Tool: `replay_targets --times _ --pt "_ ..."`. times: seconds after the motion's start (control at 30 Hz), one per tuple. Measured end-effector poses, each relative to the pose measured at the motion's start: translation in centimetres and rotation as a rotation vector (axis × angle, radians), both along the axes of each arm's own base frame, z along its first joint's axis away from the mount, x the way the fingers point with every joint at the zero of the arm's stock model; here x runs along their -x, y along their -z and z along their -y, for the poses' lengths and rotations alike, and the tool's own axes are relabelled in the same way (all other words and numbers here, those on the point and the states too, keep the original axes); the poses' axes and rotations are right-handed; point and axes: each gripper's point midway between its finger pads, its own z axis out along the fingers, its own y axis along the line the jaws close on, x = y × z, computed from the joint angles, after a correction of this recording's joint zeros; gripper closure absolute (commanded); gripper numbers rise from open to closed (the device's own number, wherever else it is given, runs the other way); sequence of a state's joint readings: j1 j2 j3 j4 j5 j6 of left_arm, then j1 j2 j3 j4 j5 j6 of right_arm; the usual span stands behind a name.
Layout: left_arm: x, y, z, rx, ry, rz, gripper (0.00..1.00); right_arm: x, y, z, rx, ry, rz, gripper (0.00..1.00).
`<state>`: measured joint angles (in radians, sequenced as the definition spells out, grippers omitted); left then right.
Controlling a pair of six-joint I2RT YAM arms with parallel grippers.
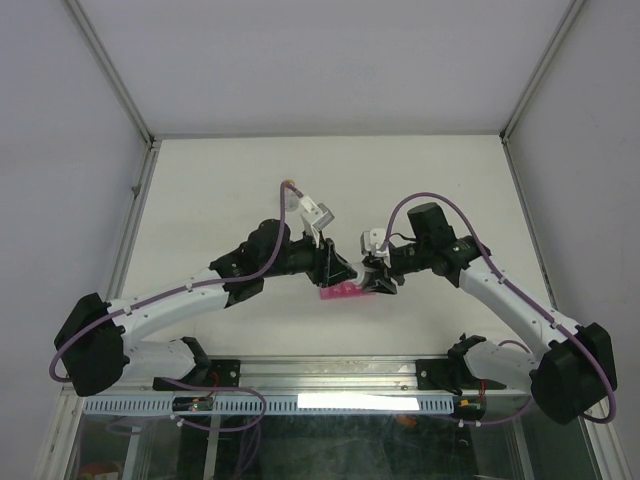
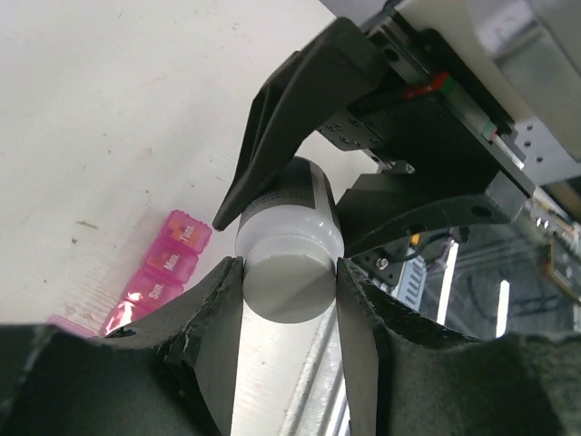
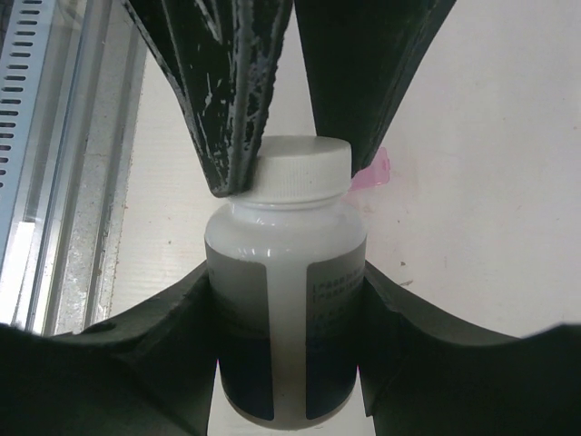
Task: Sort the pills into containers
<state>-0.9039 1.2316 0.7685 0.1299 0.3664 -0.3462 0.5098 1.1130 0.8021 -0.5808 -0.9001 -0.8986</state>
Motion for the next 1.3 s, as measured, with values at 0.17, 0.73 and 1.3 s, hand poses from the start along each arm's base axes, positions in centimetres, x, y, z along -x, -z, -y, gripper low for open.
replay_targets --times 0.17,0.73,1.3 --pt "-0.3 -0.3 -0.2 0.038 -0.093 -0.133 0.61 -0.3 -0.3 -0.2 -0.011 0.007 0.009 1.0" --pt "5.0 -9.2 -4.8 0.392 0.092 0.484 0.01 -0.1 -0.2 -0.2 -0.012 -0.002 0.004 1.0" --pt "3.3 -1.9 -2.7 0.137 0.258 0.814 0.04 0.4 0.2 -0.1 -0.01 -0.035 -0.005 1.0"
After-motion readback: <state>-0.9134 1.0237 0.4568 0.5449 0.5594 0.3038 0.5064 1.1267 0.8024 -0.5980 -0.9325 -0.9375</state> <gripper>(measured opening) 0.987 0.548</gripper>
